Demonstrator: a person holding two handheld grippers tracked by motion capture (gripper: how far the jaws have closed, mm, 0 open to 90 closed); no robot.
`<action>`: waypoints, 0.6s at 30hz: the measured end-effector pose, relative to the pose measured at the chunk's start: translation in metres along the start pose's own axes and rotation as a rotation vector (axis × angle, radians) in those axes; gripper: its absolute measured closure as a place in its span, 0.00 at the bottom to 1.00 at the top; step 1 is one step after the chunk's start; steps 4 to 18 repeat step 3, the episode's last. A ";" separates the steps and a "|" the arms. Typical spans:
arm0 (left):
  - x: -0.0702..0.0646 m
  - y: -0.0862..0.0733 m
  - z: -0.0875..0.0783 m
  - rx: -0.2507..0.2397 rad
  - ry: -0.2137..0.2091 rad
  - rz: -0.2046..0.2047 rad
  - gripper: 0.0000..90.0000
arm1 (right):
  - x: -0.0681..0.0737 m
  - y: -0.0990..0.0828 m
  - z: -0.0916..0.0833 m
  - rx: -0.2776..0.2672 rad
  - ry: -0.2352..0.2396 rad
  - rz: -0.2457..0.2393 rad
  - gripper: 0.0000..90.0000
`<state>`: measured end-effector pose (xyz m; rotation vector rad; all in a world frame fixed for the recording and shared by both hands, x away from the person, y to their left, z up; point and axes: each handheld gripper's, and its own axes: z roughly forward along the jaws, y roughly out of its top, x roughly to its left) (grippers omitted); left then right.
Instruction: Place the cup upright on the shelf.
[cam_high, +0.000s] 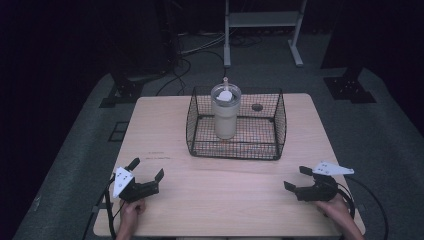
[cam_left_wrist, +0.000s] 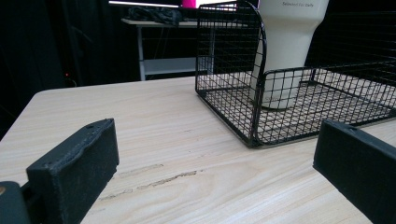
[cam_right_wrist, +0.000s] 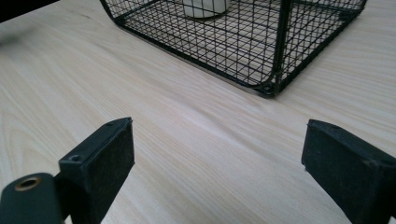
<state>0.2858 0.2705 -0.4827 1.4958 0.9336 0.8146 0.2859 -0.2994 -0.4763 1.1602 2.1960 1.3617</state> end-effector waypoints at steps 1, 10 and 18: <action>0.000 0.000 0.000 0.000 -0.001 0.001 0.00 | 0.000 -0.001 0.000 -0.006 -0.001 0.003 0.10; 0.000 0.000 0.000 0.000 -0.002 0.004 0.00 | 0.001 -0.003 -0.002 -0.016 0.000 0.009 0.10; 0.000 0.000 0.000 0.000 -0.002 0.004 0.00 | 0.001 -0.003 -0.002 -0.016 0.000 0.009 0.10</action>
